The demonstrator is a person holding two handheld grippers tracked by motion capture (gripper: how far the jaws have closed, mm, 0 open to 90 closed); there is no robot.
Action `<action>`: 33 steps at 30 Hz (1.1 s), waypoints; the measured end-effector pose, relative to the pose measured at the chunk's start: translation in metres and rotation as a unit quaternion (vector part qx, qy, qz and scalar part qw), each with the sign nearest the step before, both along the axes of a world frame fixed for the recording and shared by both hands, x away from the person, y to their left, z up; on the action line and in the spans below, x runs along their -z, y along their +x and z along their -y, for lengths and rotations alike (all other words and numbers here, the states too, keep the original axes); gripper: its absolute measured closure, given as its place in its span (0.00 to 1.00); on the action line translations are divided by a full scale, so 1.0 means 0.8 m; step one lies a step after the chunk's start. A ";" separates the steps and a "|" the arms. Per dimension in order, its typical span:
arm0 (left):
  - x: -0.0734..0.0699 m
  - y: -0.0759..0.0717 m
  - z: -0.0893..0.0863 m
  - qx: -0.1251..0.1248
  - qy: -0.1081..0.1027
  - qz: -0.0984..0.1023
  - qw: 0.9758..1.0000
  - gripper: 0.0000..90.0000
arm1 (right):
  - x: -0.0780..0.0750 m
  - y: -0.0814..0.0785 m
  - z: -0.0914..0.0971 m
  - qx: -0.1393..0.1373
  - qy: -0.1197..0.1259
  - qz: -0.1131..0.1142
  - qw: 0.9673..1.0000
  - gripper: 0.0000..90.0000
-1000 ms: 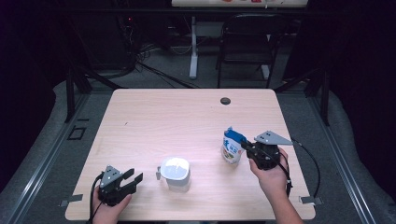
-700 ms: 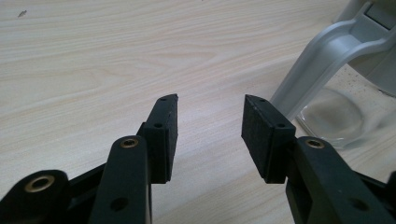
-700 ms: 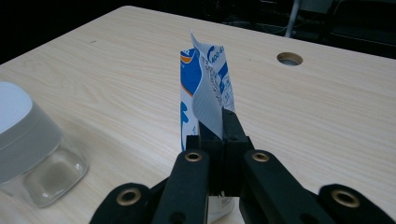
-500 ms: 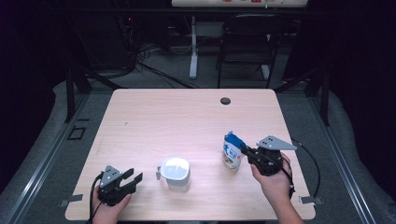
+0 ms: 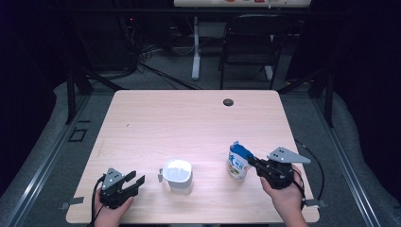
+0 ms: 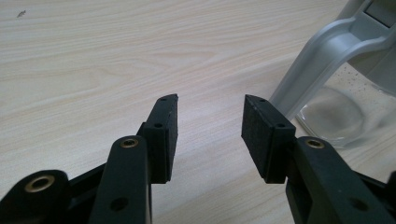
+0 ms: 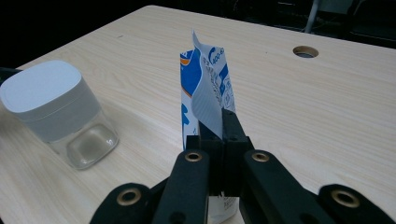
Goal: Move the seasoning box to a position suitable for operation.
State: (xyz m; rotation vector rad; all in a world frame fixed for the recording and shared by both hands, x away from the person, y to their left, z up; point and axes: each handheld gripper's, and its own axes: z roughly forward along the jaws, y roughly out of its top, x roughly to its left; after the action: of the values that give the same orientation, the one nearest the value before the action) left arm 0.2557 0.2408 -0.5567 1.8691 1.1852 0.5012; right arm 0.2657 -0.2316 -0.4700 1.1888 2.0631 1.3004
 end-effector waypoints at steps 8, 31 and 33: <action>0.003 0.001 0.001 0.002 -0.004 0.002 1.000 0.63 | 0.003 -0.010 0.010 -0.002 0.013 0.001 1.000 1.00; -0.002 -0.002 -0.004 0.002 -0.008 0.014 1.000 0.62 | 0.027 -0.011 0.001 0.015 0.014 0.030 0.999 0.71; -0.003 -0.002 -0.004 0.002 -0.005 0.009 1.000 0.62 | 0.031 -0.011 0.001 0.014 0.015 0.030 0.999 0.67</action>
State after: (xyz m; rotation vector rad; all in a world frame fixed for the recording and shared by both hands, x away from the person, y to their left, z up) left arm 0.2538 0.2443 -0.5546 1.8539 1.1705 0.5070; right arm 0.2566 -0.2323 -0.4945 1.1733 1.9835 1.3427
